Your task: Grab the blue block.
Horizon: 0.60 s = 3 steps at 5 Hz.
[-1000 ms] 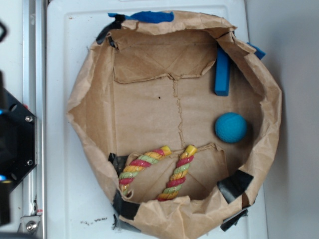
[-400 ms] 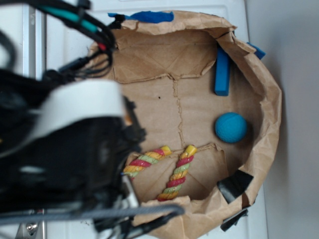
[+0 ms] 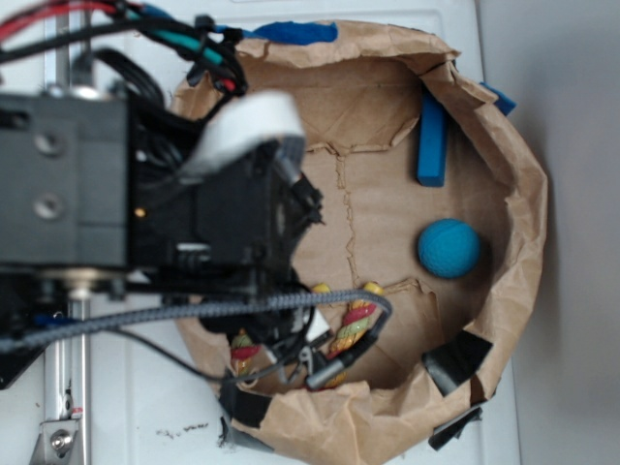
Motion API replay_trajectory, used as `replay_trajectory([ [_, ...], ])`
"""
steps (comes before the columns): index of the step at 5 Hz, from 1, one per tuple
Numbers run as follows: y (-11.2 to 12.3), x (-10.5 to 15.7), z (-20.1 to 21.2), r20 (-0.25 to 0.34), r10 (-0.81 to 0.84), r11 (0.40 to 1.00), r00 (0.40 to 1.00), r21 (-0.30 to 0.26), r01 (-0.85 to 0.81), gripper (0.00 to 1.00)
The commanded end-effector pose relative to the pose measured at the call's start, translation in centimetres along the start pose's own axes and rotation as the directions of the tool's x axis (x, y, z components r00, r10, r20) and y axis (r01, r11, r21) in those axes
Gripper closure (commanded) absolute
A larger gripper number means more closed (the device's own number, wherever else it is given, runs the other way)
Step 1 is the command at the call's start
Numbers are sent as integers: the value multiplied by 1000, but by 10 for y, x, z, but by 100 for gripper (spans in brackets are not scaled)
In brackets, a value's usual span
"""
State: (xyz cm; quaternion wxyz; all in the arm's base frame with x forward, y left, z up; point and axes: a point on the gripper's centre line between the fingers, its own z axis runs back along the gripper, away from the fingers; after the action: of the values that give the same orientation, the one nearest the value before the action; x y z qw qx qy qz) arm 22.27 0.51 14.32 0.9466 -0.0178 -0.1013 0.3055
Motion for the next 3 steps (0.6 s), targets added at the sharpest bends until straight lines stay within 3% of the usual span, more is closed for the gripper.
replay_trajectory([
  [1, 32, 35, -21, 35, 178, 984, 983, 0, -178, 0],
  [3, 33, 44, -26, 59, 263, 964, 963, 16, -265, 0],
])
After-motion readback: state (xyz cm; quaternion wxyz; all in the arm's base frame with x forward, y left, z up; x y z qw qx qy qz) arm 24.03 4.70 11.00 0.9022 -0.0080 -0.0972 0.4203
